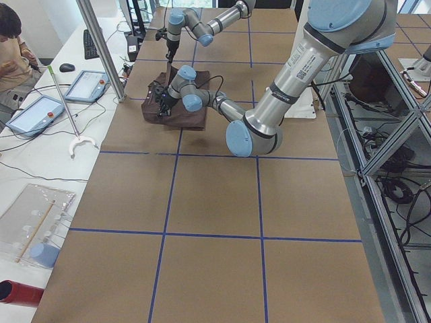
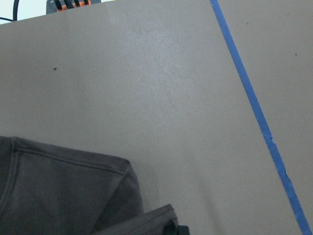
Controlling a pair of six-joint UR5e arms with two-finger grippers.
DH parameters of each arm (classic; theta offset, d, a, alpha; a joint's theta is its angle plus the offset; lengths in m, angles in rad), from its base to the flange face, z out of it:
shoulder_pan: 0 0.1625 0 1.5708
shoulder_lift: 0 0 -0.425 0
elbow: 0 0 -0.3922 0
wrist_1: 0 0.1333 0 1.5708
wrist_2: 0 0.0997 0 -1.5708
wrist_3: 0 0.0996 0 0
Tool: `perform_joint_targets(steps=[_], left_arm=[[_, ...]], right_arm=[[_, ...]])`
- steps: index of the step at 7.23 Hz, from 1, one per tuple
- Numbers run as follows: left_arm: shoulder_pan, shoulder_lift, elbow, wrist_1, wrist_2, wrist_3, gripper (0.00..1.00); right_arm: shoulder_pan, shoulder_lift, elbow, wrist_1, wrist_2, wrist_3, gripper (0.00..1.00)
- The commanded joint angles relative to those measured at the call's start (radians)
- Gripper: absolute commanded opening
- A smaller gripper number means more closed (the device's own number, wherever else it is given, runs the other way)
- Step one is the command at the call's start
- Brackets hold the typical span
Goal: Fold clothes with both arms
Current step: 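Lift the hem and fold it toward the collar with both grippers, then release the hem and draw both grippers back from the folded shirt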
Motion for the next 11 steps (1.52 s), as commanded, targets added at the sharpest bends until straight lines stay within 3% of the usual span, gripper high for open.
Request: perform_joint_targets(steps=[1, 2, 3, 4, 5, 6, 8, 9, 11], left_arm=[[-0.006, -0.021, -0.003, -0.009, -0.001, -0.005, 0.6], [-0.009, -0.016, -0.045, -0.007, -0.007, -0.005, 0.65], [-0.015, 0.009, -0.108, 0.0, -0.01, -0.005, 0.65], [-0.022, 0.064, -0.27, 0.023, -0.01, -0.008, 0.65], [-0.018, 0.151, -0.447, 0.104, -0.03, -0.047, 0.65], [-0.018, 0.171, -0.461, 0.105, -0.113, -0.048, 0.65], [-0.016, 0.203, -0.443, 0.105, -0.128, -0.043, 0.65], [-0.016, 0.203, -0.44, 0.105, -0.129, -0.043, 0.65], [-0.016, 0.198, -0.443, 0.103, -0.129, -0.045, 0.65]], right_arm=[[-0.054, -0.008, -0.013, 0.13, -0.103, 0.015, 0.98], [-0.063, 0.009, -0.009, 0.149, -0.161, 0.077, 0.99], [-0.063, 0.008, -0.008, 0.149, -0.163, 0.081, 0.99], [-0.05, -0.005, 0.056, 0.152, -0.145, 0.079, 0.99], [-0.06, -0.099, 0.219, 0.14, -0.082, 0.117, 0.99], [-0.077, -0.138, 0.297, 0.113, -0.048, 0.175, 0.99], [-0.155, -0.324, 0.496, 0.076, -0.04, 0.249, 0.99], [-0.186, -0.356, 0.5, 0.079, -0.04, 0.376, 0.99], [-0.208, -0.376, 0.483, 0.076, -0.037, 0.44, 0.98]])
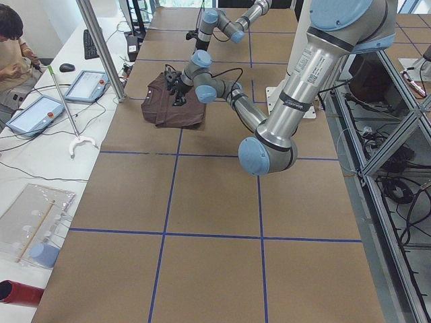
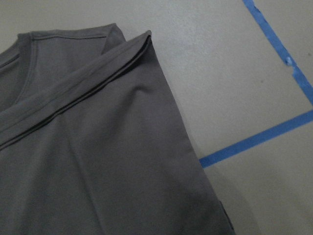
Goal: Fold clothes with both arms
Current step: 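Release the hem and draw both grippers back from the folded shirt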
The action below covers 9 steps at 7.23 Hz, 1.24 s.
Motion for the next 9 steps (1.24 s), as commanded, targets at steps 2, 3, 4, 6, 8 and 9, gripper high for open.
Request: perform_joint_targets(steps=[2, 3, 4, 6, 8, 9], left_arm=[[0.002, 0.003, 0.0, -0.001, -0.001, -0.001, 0.65], [0.0, 0.004, 0.003, -0.001, 0.001, 0.002, 0.63], [0.002, -0.002, -0.002, -0.001, -0.001, 0.0, 0.63], [0.002, -0.005, -0.005, -0.001, -0.001, -0.001, 0.63], [0.003, 0.0, 0.003, -0.001, 0.001, -0.001, 0.63], [0.003, 0.003, 0.006, -0.001, 0.002, 0.0, 0.63]], right_arm=[[-0.038, -0.04, -0.011, 0.0, 0.043, 0.044, 0.92], [-0.041, -0.067, 0.008, 0.0, 0.056, 0.047, 0.9], [-0.044, -0.078, 0.009, 0.001, 0.094, 0.055, 0.84], [-0.052, -0.083, 0.011, 0.0, 0.102, 0.081, 0.34], [-0.054, -0.07, -0.012, 0.0, 0.119, 0.082, 0.0], [-0.037, -0.067, -0.018, 0.0, 0.12, 0.078, 0.0]])
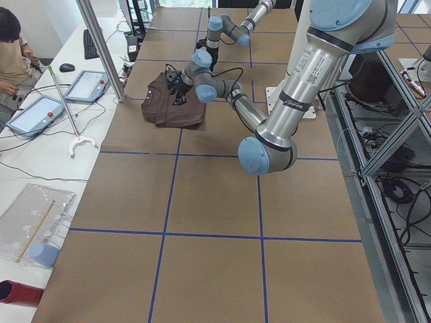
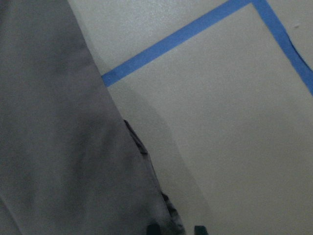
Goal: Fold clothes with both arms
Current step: 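Release the hem and draw both grippers back from the folded shirt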
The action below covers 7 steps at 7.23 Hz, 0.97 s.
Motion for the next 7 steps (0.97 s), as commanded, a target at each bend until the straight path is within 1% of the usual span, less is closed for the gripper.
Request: perform_joint_targets(steps=[1, 2, 4, 5, 6, 7], left_arm=[[0.002, 0.008, 0.009, 0.0, 0.003, 0.001, 0.63], [0.004, 0.006, 0.027, -0.002, 0.003, -0.001, 0.63], [0.013, 0.011, 0.03, -0.021, 0.005, -0.001, 0.63], [0.017, 0.011, 0.029, -0.023, 0.005, -0.007, 0.63], [0.02, 0.011, 0.027, -0.021, 0.003, -0.01, 0.63], [0.022, 0.011, 0.017, -0.021, -0.001, -0.01, 0.63]], right_arm=[[0.023, 0.02, -0.011, 0.0, 0.003, 0.0, 0.0], [0.036, 0.058, -0.011, -0.01, 0.011, 0.009, 0.0], [0.034, 0.055, -0.02, -0.002, 0.014, 0.024, 0.0], [0.036, 0.049, 0.007, -0.002, 0.031, 0.032, 0.0], [0.031, 0.017, 0.068, 0.0, 0.051, 0.031, 0.0], [-0.01, -0.032, 0.173, -0.013, 0.048, 0.032, 0.0]])
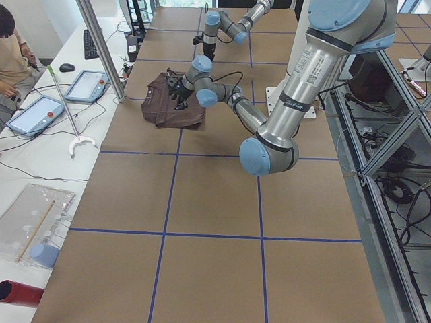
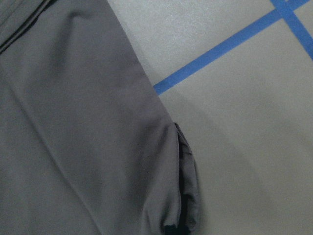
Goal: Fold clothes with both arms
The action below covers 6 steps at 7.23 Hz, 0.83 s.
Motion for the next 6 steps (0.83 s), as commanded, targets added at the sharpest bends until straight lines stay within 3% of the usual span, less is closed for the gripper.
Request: perform_joint_targets(steps=[1, 2, 4, 6], left_arm=[[0.004, 0.0, -0.011, 0.0, -0.008, -0.002, 0.63], [0.007, 0.0, -0.022, 0.001, -0.048, -0.005, 0.63], [0.011, 0.0, -0.028, 0.001, -0.099, -0.005, 0.63], [0.017, 0.025, -0.104, 0.004, -0.233, -0.021, 0.63]], right_arm=[[-0.11, -0.164, 0.236, -0.009, 0.003, 0.002, 0.0], [-0.163, -0.22, 0.344, -0.019, 0.017, 0.005, 0.0], [-0.323, -0.358, 0.516, -0.052, 0.126, 0.004, 0.0], [-0.504, -0.36, 0.532, -0.05, 0.176, 0.007, 0.0]])
